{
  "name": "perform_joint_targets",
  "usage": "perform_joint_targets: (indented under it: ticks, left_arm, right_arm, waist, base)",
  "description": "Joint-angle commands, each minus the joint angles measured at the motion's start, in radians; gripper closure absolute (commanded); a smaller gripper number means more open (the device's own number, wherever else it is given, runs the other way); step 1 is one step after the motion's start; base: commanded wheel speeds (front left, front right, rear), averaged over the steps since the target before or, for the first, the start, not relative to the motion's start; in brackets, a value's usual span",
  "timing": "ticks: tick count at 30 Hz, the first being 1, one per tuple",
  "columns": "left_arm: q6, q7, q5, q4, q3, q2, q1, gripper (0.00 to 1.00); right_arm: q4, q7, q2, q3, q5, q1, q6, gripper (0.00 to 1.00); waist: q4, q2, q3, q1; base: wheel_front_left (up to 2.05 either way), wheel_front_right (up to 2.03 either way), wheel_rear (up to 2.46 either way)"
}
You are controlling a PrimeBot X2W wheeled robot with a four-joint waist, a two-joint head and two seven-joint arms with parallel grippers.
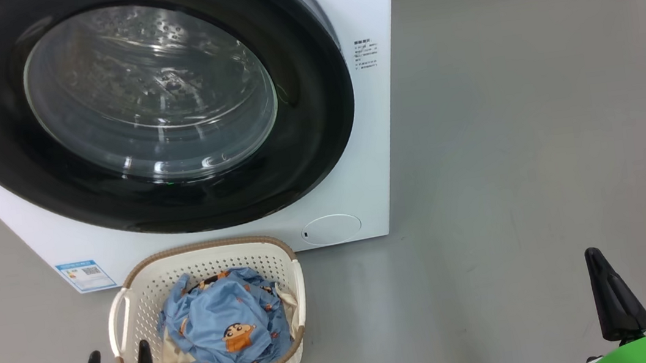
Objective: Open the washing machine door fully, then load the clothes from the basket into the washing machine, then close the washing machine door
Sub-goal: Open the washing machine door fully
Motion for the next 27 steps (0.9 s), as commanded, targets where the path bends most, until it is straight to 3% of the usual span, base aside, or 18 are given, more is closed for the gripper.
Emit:
perform_joint_targets:
  ticks: [1,9,10,17,22,27]
  left_arm:
    - [-0.003,-0.008,-0.006,-0.021,0.034,0.013,-0.010,0.00]
    - [0.001,-0.008,-0.011,-0.036,0.011,0.013,-0.006,0.00]
    - [0.001,-0.008,-0.011,-0.036,0.011,0.013,-0.006,0.00]
    - [0.003,-0.008,-0.016,-0.054,-0.013,0.013,-0.011,0.00]
    - [0.013,-0.008,-0.036,-0.084,-0.043,0.013,-0.022,0.00]
    - [0.016,-0.008,-0.044,-0.110,-0.083,0.013,-0.049,0.00]
  right_arm:
    - [-0.015,-0.012,-0.002,0.034,0.086,-0.012,0.002,1.00]
    - [0.032,-0.012,0.001,-0.012,0.697,-0.029,0.002,1.00]
    - [0.032,-0.012,0.001,-0.012,0.697,-0.029,0.002,1.00]
    - [0.057,0.001,-0.012,-0.040,1.127,-0.103,0.002,1.00]
    - [0.080,0.166,-0.076,-0.135,1.365,-0.189,0.002,1.00]
    - [0.147,0.337,-0.145,-0.279,1.455,-0.296,0.002,1.00]
  waist:
    - [0.001,0.0000,0.001,0.0000]
    - [0.012,0.0000,0.026,0.0000]
    - [0.012,0.0000,0.026,0.0000]
    - [0.017,0.0000,0.090,0.0000]
    - [0.028,0.0000,0.161,0.0000]
    - [0.053,0.0000,0.246,0.0000]
  base:
    - [0.00,0.00,0.00]
    - [0.00,0.00,0.00]
    - [0.00,0.00,0.00]
    - [0.00,0.00,0.00]
    - [0.00,0.00,0.00]
    - [0.00,0.00,0.00]
